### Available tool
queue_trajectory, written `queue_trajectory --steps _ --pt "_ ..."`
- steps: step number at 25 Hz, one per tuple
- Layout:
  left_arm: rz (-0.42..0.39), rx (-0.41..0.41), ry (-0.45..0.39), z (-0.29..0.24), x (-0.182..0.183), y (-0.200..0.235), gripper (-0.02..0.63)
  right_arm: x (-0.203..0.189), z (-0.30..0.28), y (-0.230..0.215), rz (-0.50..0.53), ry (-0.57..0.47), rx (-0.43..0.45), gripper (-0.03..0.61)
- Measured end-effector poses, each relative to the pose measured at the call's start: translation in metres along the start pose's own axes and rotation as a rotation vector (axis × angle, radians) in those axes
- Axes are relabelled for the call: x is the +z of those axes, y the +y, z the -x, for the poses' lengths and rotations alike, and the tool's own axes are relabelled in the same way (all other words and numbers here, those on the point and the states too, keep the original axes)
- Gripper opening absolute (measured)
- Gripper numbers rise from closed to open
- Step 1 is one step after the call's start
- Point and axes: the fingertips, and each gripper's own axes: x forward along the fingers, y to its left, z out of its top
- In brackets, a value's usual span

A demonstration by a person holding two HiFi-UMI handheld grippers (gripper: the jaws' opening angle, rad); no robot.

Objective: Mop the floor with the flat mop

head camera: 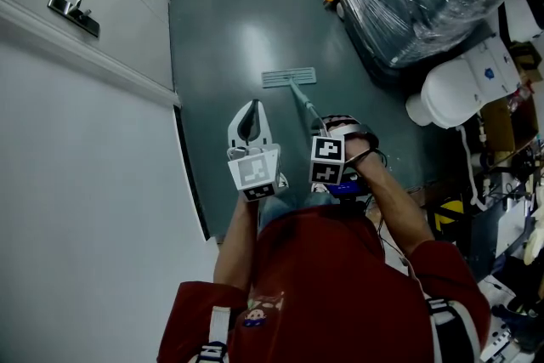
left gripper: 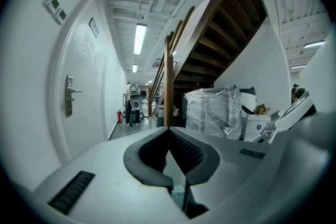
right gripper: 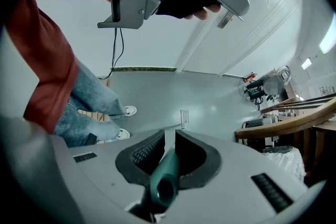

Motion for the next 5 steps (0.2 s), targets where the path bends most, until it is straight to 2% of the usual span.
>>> queue_trajectory --steps 5 --pt "0.017 -0.003 -0.002 -0.0015 -0.0006 -0.0035 0.015 -0.0004 -0.002 -0.0006 0.008 0.0 0.001 0.072"
